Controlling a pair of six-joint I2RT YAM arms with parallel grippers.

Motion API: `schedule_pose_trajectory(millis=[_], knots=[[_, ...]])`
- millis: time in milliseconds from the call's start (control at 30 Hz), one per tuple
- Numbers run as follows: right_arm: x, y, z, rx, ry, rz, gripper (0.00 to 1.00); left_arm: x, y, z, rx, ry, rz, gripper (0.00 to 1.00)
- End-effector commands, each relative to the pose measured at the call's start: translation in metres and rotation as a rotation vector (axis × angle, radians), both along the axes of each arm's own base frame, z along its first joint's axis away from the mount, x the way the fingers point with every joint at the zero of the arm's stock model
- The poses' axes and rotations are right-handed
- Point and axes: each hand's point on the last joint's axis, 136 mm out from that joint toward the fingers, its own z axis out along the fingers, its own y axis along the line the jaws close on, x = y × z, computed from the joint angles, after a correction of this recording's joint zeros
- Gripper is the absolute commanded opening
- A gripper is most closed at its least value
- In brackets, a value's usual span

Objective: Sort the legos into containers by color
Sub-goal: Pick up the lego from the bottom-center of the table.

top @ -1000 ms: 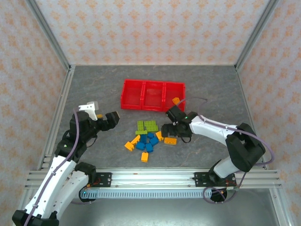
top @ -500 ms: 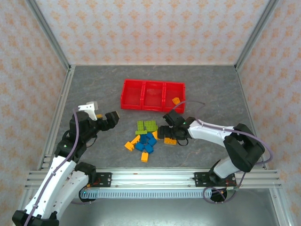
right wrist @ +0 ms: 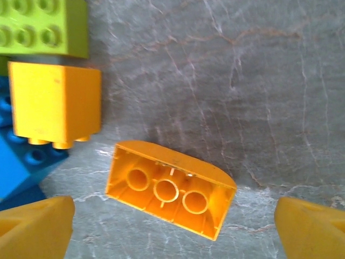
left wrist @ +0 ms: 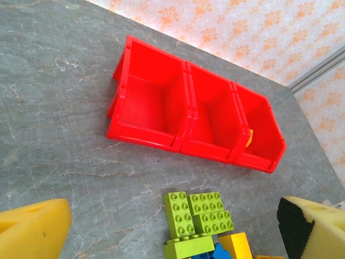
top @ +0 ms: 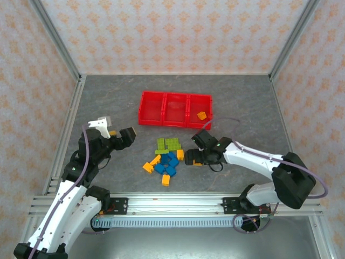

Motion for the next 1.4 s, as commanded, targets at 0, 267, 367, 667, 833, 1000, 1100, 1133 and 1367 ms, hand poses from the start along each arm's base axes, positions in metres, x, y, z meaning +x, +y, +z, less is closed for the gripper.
schedule_pose_trajectory(millis=[0,267,367,667,833,1000,1100,1133,1367], knots=[[-0.007,-0.008,-0.013,-0.055,0.05,-0.063,0.96,-0.001,0.001,0.003,-0.003,-0.015,0.01,0.99],[-0.006,0.01,-0.022,-0.029,0.051,-0.119,0.93,0.0,0.0,0.003,-0.002,-0.015,0.002,0.99],[-0.001,0.007,-0.029,-0.081,0.045,-0.124,0.89,0.0,-0.001,0.003,-0.002,-0.013,0.0,0.99],[0.008,0.0,-0.042,-0.176,0.027,-0.118,0.69,-0.001,-0.001,0.004,-0.004,-0.021,-0.003,0.99],[0.015,-0.003,-0.03,-0.198,-0.015,-0.101,0.58,0.0,-0.001,0.003,-0.004,-0.019,-0.005,0.99],[0.027,0.0,-0.004,-0.188,-0.093,-0.08,0.5,0.0,-0.002,0.003,-0.003,-0.017,-0.008,0.99],[0.034,0.001,0.011,-0.194,-0.132,-0.067,0.48,0.0,-0.002,0.003,-0.003,-0.017,-0.007,0.99],[0.037,0.001,0.016,-0.198,-0.145,-0.065,0.48,0.0,-0.002,0.003,-0.003,-0.018,-0.007,0.99],[0.074,-0.001,0.057,-0.2,-0.277,-0.071,0.45,0.0,-0.001,0.004,-0.004,-0.022,-0.003,0.99]])
